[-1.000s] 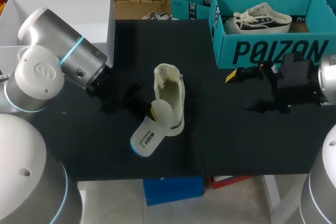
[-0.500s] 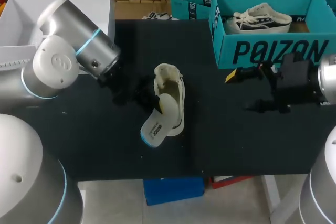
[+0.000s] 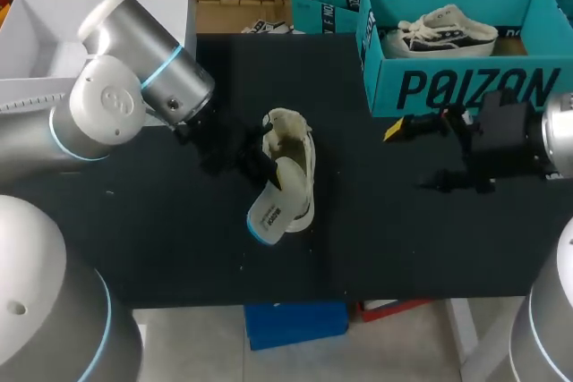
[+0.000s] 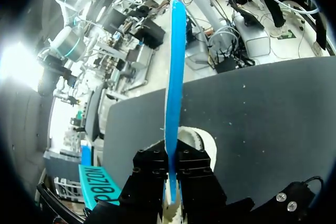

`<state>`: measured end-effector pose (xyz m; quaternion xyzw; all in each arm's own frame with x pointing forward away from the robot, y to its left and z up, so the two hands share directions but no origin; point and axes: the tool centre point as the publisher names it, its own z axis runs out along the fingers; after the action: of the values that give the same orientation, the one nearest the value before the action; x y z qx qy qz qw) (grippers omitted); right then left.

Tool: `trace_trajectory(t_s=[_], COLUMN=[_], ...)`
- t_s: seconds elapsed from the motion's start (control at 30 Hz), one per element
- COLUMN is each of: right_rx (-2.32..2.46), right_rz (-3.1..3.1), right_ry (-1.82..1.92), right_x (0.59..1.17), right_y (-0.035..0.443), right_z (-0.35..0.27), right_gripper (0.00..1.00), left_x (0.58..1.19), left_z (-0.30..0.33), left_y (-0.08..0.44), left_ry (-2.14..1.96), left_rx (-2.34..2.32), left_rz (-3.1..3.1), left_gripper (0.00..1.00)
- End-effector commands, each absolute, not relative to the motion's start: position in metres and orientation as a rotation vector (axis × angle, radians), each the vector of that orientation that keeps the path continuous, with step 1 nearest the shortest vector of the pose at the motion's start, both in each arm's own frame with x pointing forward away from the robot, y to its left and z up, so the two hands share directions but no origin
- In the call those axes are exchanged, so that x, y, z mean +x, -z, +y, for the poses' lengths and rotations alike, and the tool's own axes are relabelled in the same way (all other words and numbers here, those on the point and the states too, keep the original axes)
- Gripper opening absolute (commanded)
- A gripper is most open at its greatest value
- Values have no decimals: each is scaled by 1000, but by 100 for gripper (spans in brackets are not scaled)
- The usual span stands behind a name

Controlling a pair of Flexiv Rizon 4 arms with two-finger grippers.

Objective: Take the shoe out of the shoebox, open the shoe tongue, remove and reinsert the insole, then place the shoe into the shoebox

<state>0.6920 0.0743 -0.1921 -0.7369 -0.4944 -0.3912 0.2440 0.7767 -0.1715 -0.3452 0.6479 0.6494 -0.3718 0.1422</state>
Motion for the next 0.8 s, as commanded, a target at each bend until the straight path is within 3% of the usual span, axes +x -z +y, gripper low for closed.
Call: trace_trajectory(t_s=[0.03, 0.8], right_rx=[-2014, -2014], right_rz=[-1350, -1350], right_ry=[1069, 1069], right_x=[692, 692], right_y=[192, 192], right_z=[74, 74], right_gripper=[100, 100], left_x=[782, 813], left_z=[-179, -183], left_y=[352, 368], left_ry=[1060, 990], left_rx=[1866, 1756], left_rz=[1882, 1930], left_gripper=[0, 0])
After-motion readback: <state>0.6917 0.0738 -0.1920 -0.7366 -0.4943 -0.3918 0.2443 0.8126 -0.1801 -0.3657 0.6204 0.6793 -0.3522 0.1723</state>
